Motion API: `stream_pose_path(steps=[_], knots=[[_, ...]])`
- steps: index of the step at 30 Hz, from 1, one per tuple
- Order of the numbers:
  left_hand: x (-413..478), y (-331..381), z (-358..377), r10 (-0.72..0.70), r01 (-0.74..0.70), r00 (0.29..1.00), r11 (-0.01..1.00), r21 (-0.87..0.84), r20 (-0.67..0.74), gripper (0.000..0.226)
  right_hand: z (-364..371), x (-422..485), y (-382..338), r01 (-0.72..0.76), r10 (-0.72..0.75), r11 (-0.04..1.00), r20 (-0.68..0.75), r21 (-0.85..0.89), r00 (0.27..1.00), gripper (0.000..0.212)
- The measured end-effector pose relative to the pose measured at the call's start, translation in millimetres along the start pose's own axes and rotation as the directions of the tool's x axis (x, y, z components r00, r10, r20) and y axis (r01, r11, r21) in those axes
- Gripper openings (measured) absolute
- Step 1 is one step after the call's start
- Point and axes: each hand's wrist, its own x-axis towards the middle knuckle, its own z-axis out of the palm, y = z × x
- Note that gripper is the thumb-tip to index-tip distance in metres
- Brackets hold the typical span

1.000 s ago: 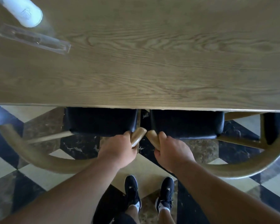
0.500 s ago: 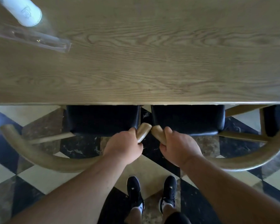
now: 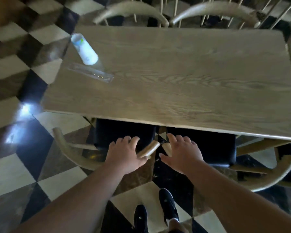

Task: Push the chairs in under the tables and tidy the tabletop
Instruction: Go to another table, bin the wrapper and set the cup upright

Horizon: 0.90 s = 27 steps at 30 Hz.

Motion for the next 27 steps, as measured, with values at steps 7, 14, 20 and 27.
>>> stream_pose_path(steps=[7, 14, 20, 27], knots=[[-73.9, -94.4, -133.6, -0.244, 0.206, 0.903, 0.968, -0.142, -0.353, 0.098, -161.4, 5.5, -91.3, 0.255, -0.27, 0.963, -0.245, -0.092, 0.931, 0.088], [-184.0, -224.4, -209.9, -0.383, 0.299, 0.739, 0.924, -0.239, -0.555, 0.098, -246.1, -14.3, -267.2, 0.447, -0.514, 0.856, -0.339, -0.259, 0.788, 0.092], [-275.0, -362.3, -216.0, -0.468, 0.407, 0.612, 0.878, -0.253, -0.638, 0.089, -280.2, -28.2, -423.1, 0.533, -0.649, 0.758, -0.349, -0.377, 0.676, 0.089], [-359.8, -505.6, -211.5, -0.52, 0.454, 0.564, 0.844, -0.286, -0.642, 0.09, -294.6, -53.4, -584.8, 0.53, -0.691, 0.721, -0.396, -0.447, 0.605, 0.084]])
